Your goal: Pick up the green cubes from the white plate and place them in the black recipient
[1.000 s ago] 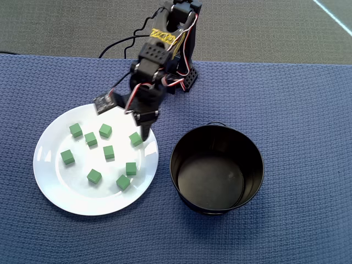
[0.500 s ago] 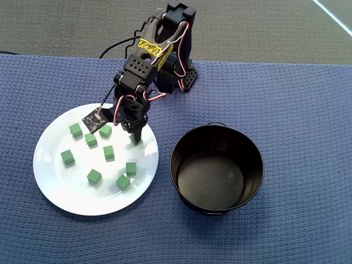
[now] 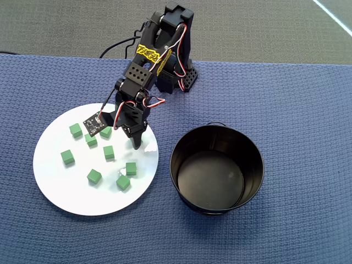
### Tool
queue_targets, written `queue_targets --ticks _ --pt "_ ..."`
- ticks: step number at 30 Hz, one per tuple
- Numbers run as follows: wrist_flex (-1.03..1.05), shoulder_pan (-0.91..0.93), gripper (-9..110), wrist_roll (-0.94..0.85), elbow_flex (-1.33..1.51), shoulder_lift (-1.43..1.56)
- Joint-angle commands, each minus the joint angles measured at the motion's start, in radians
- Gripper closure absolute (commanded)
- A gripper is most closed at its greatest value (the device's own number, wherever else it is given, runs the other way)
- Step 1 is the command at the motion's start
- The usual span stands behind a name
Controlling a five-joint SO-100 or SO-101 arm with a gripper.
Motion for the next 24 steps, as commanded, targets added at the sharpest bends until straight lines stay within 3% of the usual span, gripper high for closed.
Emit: queue_targets --ticks 1,11,13,15,18,24 --pt "-0.017 -0.025 86 0.021 0.009 0.015" --pt "-0.015 -0.029 88 -0.003 0.020 0.017" --pt "-0.015 -0.031 91 -0.003 0.020 0.012" --pt "-0.028 -0.031 101 0.017 0.017 0.009" --pt "-0.035 -0.028 101 0.046 0.003 0.008" --pt "0.149 -0.043 101 0.291 -0.193 0.057"
